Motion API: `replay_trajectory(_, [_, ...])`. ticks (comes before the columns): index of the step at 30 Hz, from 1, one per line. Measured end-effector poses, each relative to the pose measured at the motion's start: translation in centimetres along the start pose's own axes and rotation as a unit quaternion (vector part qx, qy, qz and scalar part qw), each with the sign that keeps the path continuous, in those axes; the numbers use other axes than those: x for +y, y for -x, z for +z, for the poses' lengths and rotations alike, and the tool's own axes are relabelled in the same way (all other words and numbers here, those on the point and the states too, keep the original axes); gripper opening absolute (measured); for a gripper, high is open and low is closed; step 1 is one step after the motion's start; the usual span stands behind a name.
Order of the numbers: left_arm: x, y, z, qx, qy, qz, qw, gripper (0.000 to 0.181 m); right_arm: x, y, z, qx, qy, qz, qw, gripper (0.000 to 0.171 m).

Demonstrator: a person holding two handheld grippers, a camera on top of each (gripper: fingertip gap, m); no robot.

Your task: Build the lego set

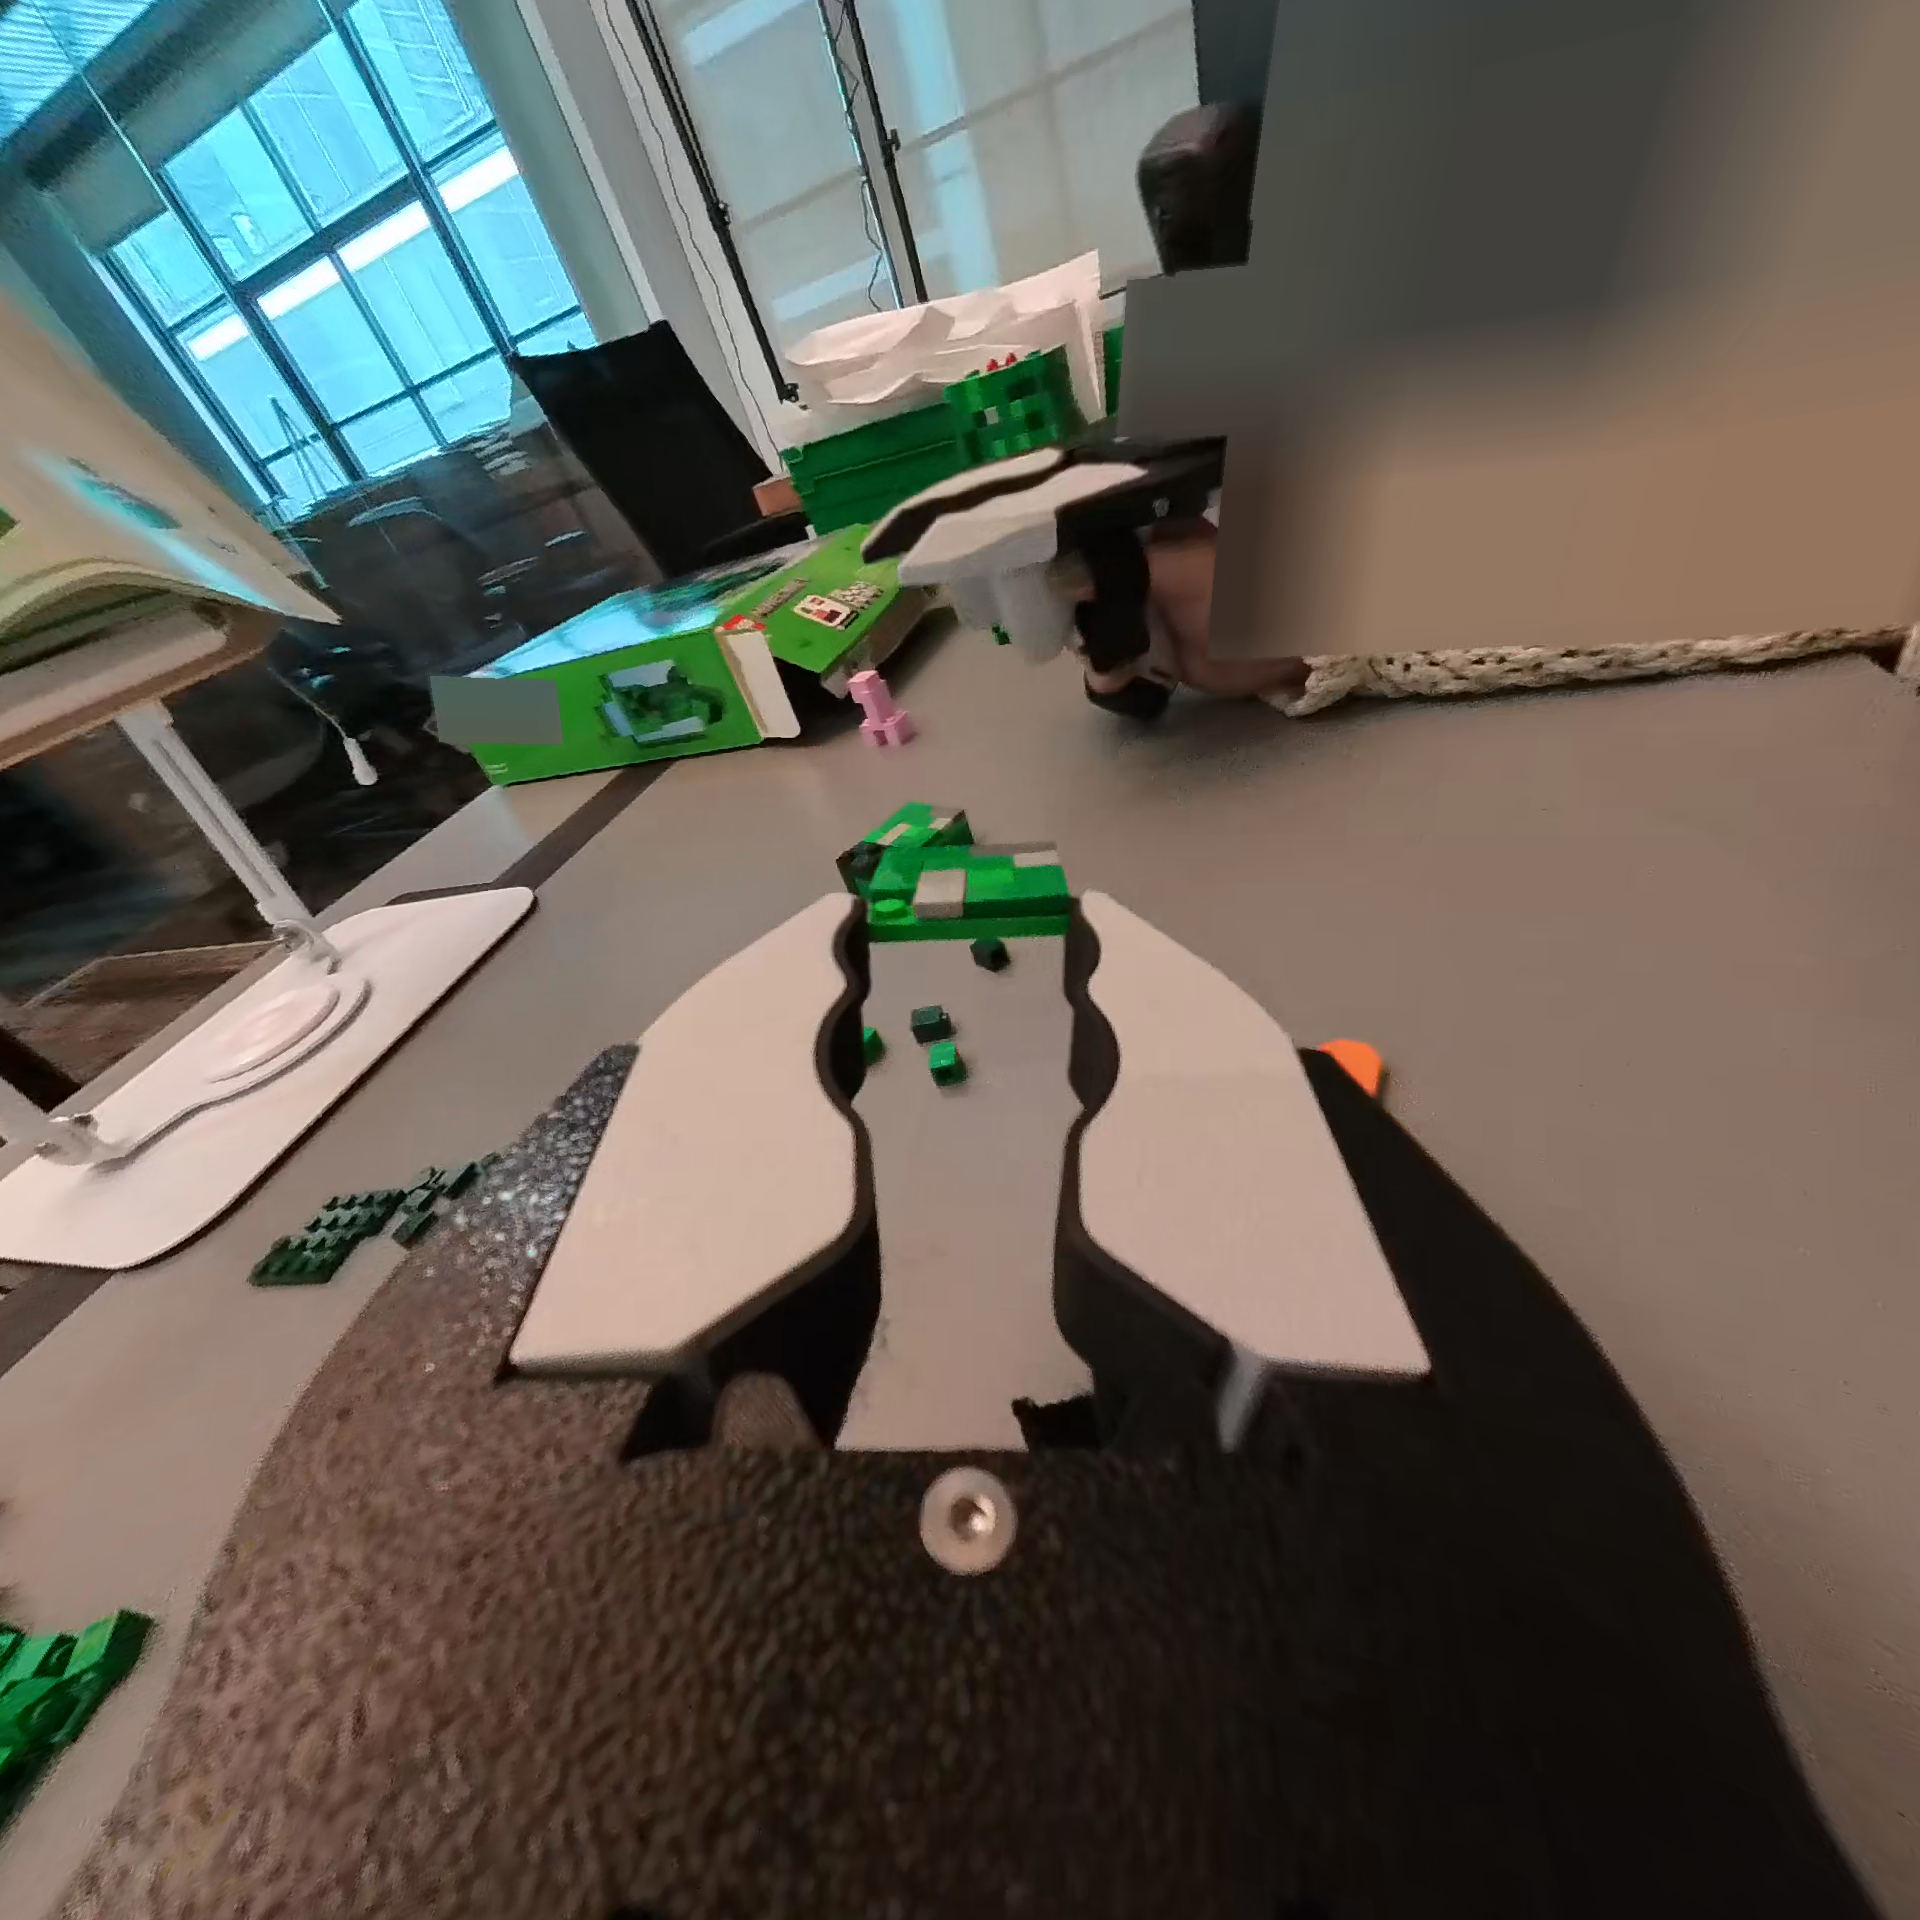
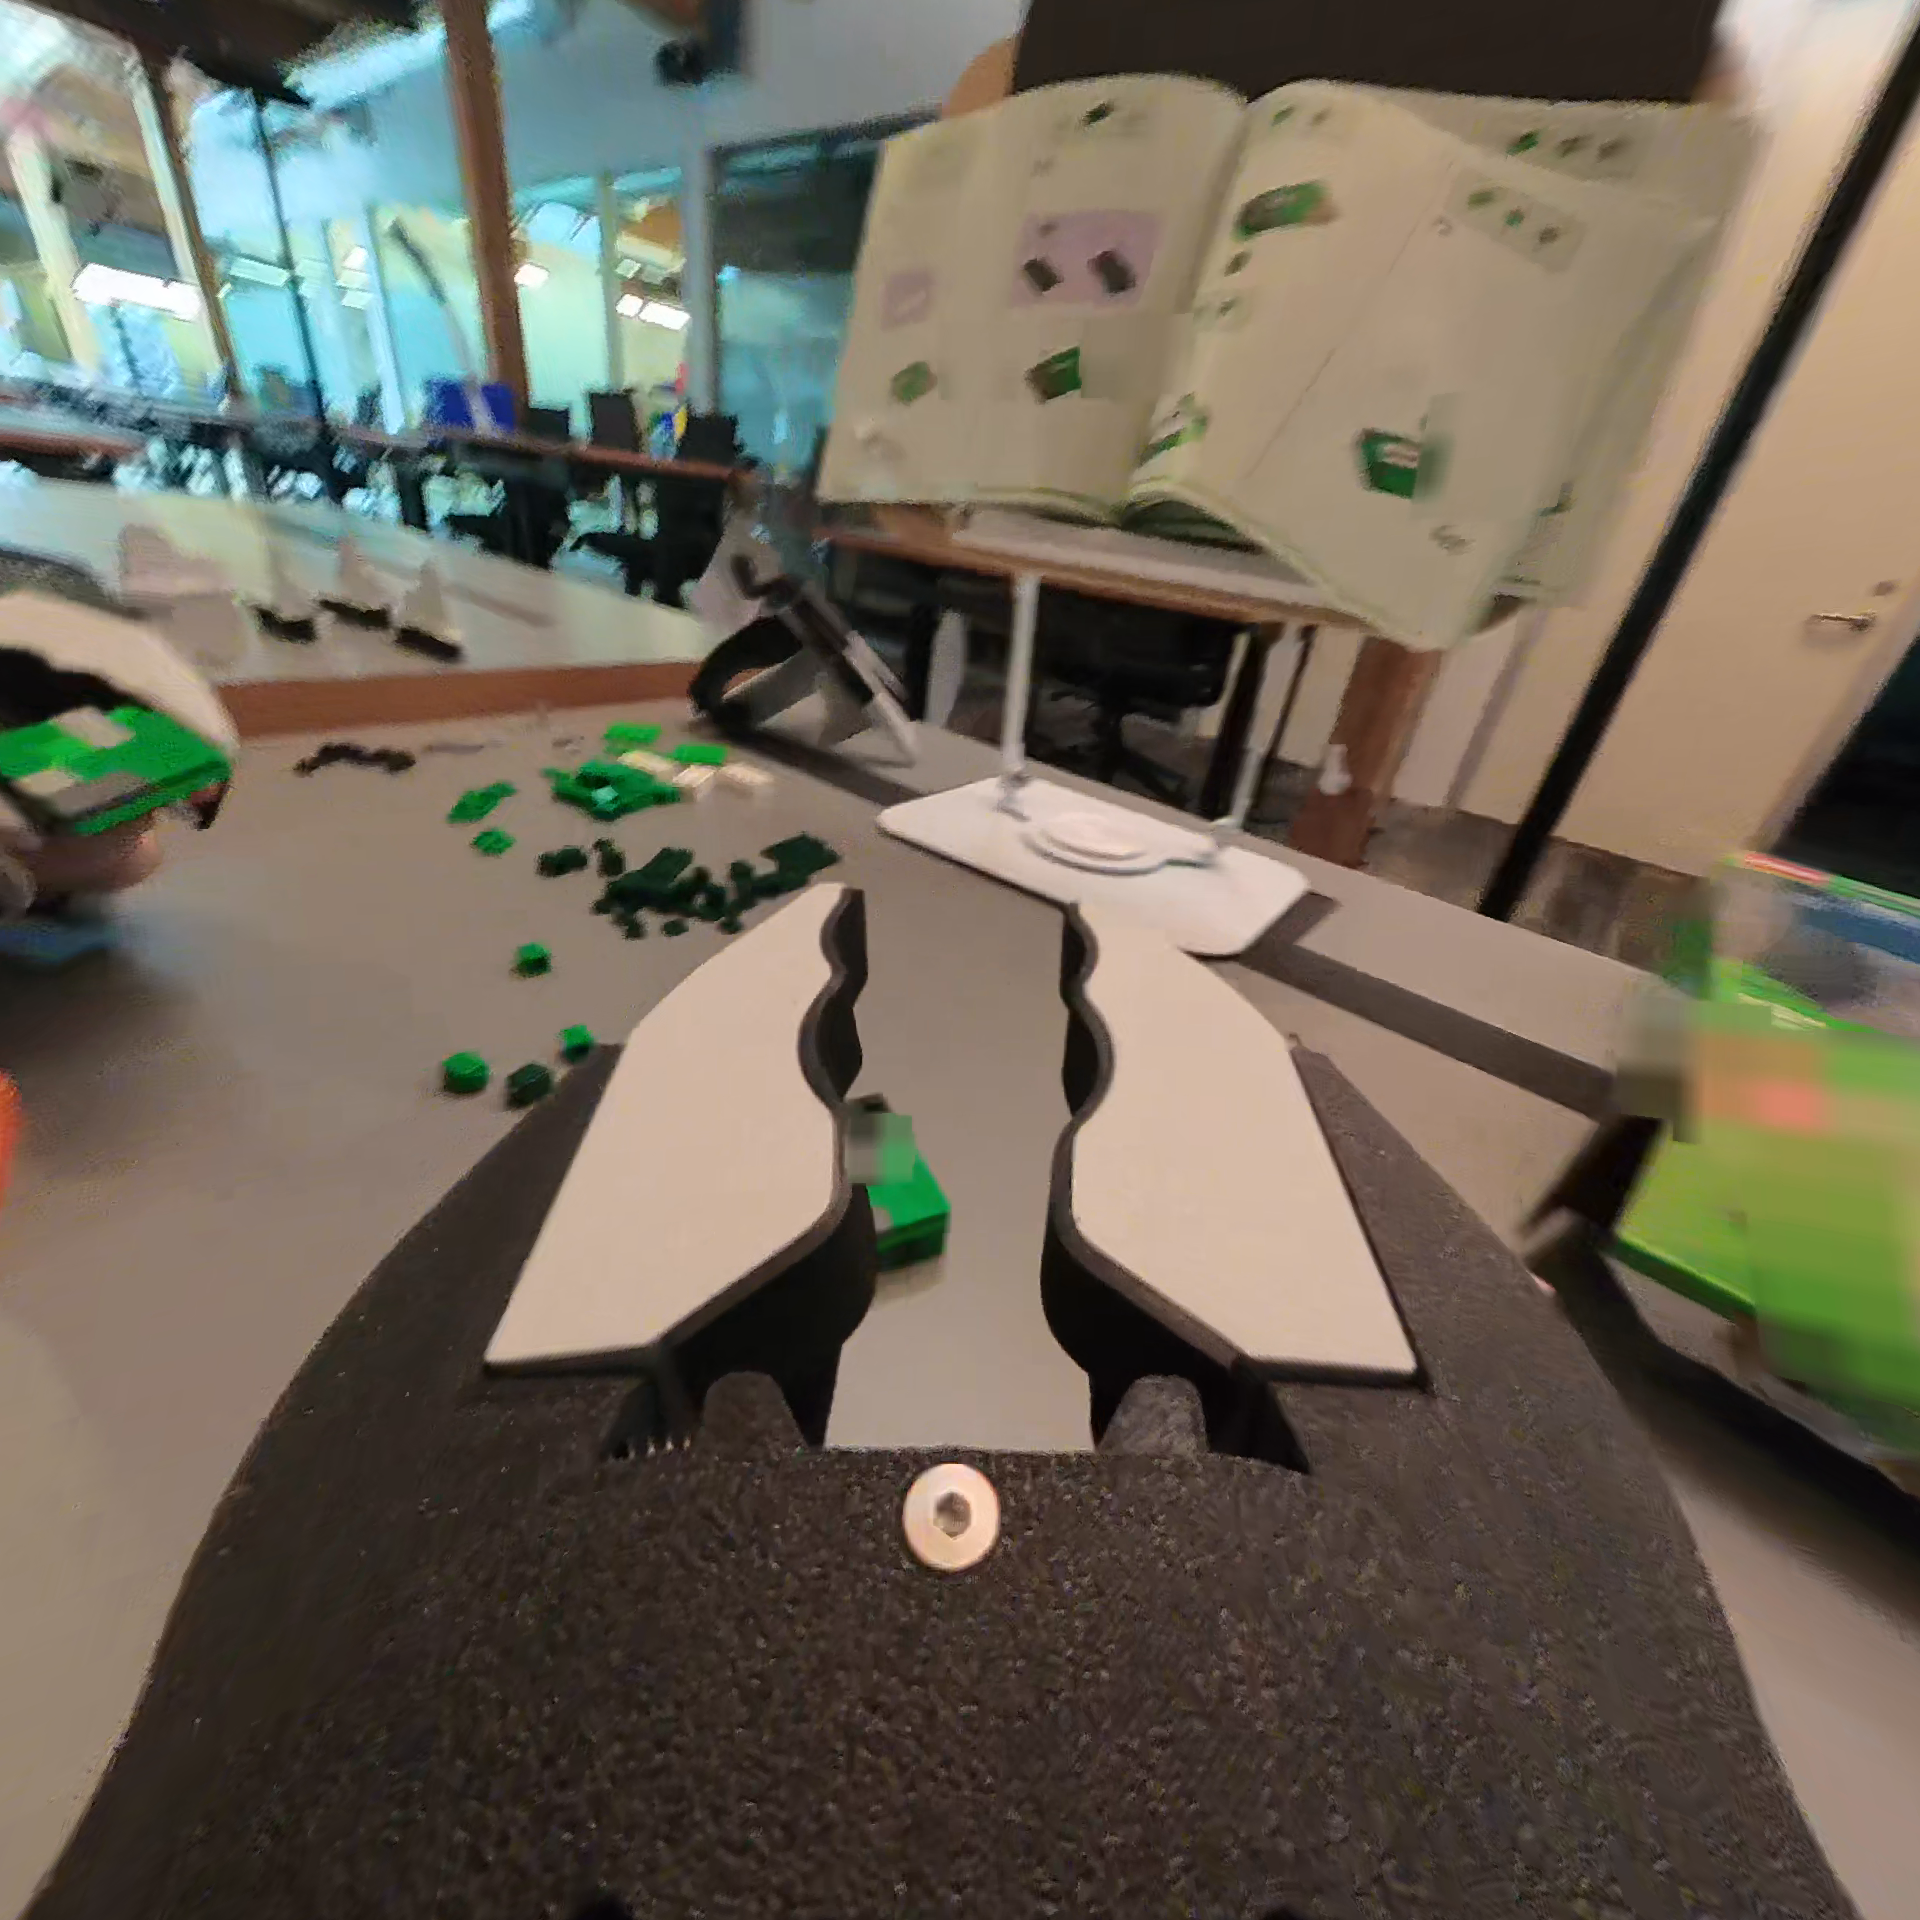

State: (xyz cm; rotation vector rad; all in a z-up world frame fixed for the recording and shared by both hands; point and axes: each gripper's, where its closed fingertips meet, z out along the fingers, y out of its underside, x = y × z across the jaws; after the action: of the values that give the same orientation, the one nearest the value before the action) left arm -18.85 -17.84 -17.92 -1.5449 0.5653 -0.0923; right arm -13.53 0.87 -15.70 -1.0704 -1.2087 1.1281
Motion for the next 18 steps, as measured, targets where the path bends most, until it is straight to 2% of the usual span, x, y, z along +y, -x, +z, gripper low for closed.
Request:
replay_trajectory(4, [-0.1, 0.4, -0.2, -0.013, -0.003, 0.003, 1.000, 0.035, -0.7, 6.5, 5.1, -0.142, 0.045, 0.007, 0.989, 0.030])
replay_trajectory(8, [0.0, 0.4, -0.2, -0.017, -0.001, 0.012, 1.000, 0.035, 0.3, 12.5, 12.2, -0.291, 0.161, -0.021, 0.943, 0.035])
replay_trajectory(13, [0.2, 0.2, 0.0, -0.025, 0.009, 0.038, 0.999, 0.036, 1.4, 16.2, 21.6, -0.355, 0.230, -0.138, 0.896, 0.030])
replay_trajectory(18, [0.3, 0.7, -0.2, -0.037, 0.007, 0.035, 0.999, 0.036, 2.8, 19.2, 29.8, -0.410, 0.315, -0.174, 0.838, 0.020])
